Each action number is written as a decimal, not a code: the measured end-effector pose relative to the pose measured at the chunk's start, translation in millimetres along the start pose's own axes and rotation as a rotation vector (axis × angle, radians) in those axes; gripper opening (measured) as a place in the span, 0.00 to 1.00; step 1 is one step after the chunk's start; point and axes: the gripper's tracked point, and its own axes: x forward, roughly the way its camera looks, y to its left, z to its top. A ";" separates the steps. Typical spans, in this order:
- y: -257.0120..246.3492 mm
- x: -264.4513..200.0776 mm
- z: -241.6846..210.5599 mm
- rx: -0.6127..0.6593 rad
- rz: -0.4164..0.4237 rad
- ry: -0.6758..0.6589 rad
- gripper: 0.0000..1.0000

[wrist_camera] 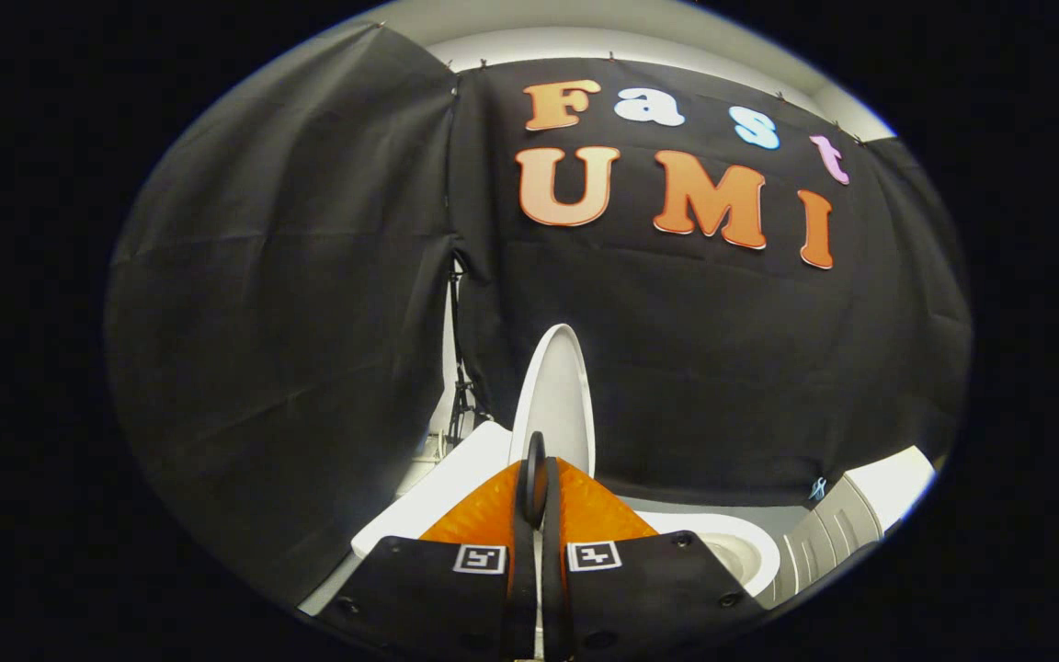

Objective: Open the toilet lid.

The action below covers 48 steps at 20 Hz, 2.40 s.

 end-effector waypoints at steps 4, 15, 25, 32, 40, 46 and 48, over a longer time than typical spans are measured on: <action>12.3 3.4 -2.3 -0.035 0.005 0.001 0.11; 16.7 -7.1 16.0 -0.099 -0.008 -0.121 0.26; 5.0 -35.2 78.0 -0.050 0.045 -0.235 0.98; -81.4 -83.1 123.2 -0.005 -0.006 -0.342 0.98; -202.3 -125.3 111.8 0.048 -0.126 -0.348 0.98; -275.0 -144.4 70.9 0.023 -0.189 -0.307 0.98; -296.2 -153.3 55.9 -0.008 -0.204 -0.292 0.98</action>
